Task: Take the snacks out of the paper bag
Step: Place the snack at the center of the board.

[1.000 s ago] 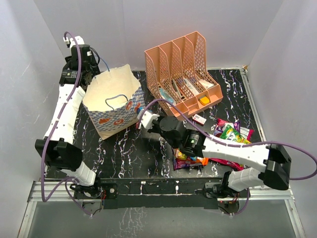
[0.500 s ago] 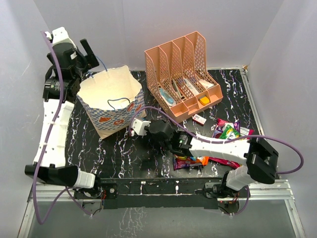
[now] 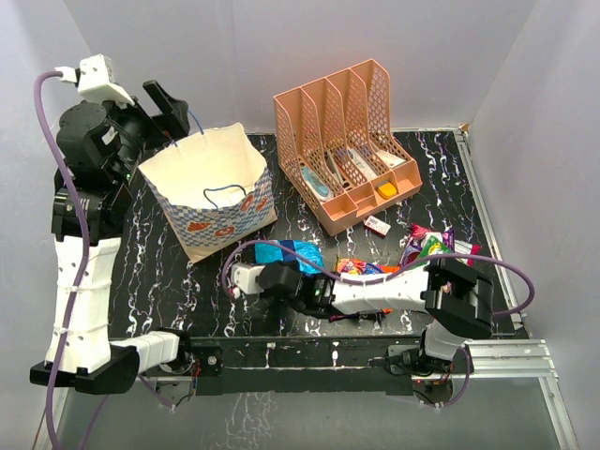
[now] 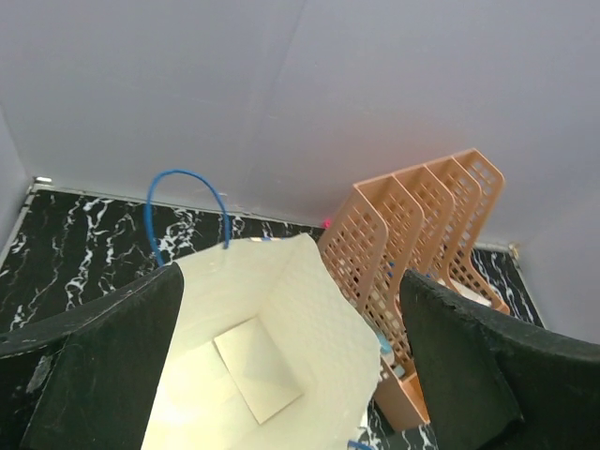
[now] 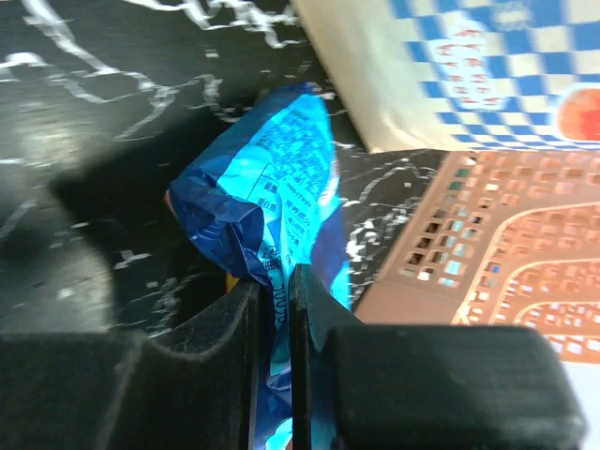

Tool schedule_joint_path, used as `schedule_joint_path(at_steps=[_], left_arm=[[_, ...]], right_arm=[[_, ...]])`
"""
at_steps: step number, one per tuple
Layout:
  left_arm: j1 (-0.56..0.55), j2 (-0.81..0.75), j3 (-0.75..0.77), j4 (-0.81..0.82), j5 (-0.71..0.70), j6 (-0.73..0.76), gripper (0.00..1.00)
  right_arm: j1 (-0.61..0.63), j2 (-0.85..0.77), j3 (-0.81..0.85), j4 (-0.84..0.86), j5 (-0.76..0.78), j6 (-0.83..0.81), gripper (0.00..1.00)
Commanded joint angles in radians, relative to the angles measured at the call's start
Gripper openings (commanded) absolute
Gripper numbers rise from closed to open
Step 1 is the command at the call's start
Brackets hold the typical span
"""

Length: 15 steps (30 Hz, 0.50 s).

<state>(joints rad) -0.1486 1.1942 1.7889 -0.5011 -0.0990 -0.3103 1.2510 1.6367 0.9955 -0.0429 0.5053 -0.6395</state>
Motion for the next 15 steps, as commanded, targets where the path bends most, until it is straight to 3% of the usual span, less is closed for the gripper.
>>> schedule_joint_path(at_steps=[1, 4, 6, 9, 14, 15], left_arm=[[-0.03, -0.043, -0.018, 0.0, 0.046, 0.053, 0.98], [-0.039, -0.051, -0.014, 0.003, 0.061, 0.063, 0.98], [-0.07, -0.049, -0.004, 0.008, 0.082, 0.084, 0.98], [-0.206, -0.068, -0.021, 0.045, 0.057, 0.189, 0.98], [-0.278, -0.13, -0.066, 0.074, -0.097, 0.29, 0.98], [-0.278, -0.142, -0.077, 0.079, -0.121, 0.297, 0.98]], right_arm=[[0.056, 0.022, -0.013, 0.04, -0.02, 0.179, 0.08], [0.062, 0.069, 0.006, 0.024, -0.077, 0.294, 0.08], [0.061, 0.099, 0.019, 0.02, -0.095, 0.386, 0.28], [0.062, 0.097, 0.039, -0.016, -0.133, 0.477, 0.61], [0.062, -0.077, 0.108, -0.132, -0.14, 0.633, 0.97], [0.061, -0.12, 0.129, -0.16, -0.124, 0.666, 0.98]])
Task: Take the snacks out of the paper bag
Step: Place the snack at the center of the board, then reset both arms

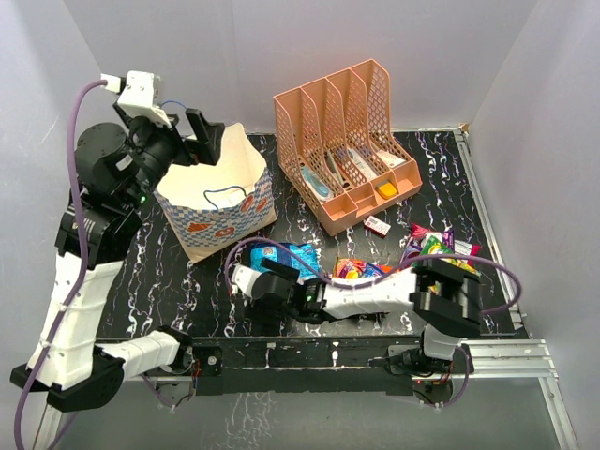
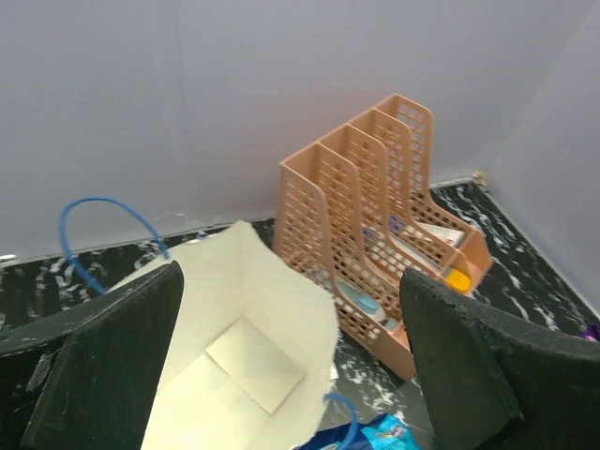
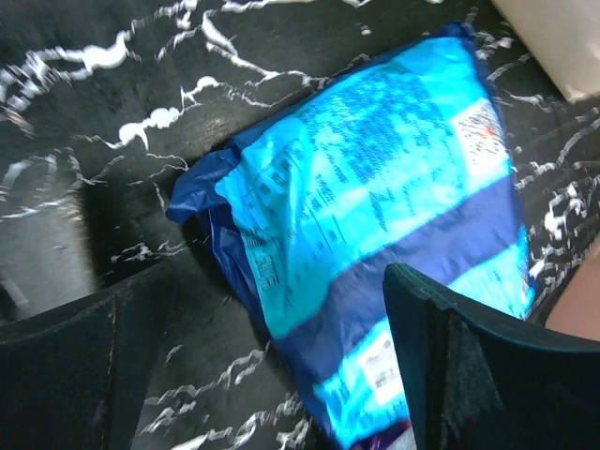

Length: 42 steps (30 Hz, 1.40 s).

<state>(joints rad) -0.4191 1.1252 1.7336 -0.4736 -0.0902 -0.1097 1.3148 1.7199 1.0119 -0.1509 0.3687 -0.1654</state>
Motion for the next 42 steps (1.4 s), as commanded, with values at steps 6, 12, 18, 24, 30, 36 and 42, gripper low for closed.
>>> schedule_joint_path(at_steps=[6, 12, 18, 24, 30, 36, 42], left_arm=[[-0.007, -0.129, -0.074, 0.082, -0.201, 0.116, 0.98], [-0.007, -0.131, -0.063, 0.078, -0.229, 0.11, 0.98], [-0.007, -0.151, -0.111, 0.111, -0.268, 0.101, 0.98], [-0.007, -0.163, -0.148, 0.206, -0.318, 0.12, 0.98], [-0.007, -0.257, -0.283, 0.334, -0.366, 0.091, 0.98], [-0.007, -0.301, -0.328, 0.345, -0.377, 0.076, 0.98], [-0.007, -0.289, -0.284, 0.282, -0.378, 0.061, 0.98]], right_arm=[[-0.025, -0.45, 0.185, -0.218, 0.242, 0.337, 0.98], [-0.31, -0.606, 0.198, -0.206, 0.252, 0.296, 0.98], [-0.724, -0.613, 0.34, -0.225, 0.081, 0.242, 0.98], [-0.86, -0.604, 0.629, -0.374, -0.028, 0.272, 0.98], [-0.859, -0.779, 0.658, -0.307, -0.088, 0.244, 0.98], [-0.86, -0.829, 0.689, -0.293, -0.019, 0.256, 0.98], [-0.86, -0.831, 0.698, -0.322, -0.047, 0.246, 0.98]])
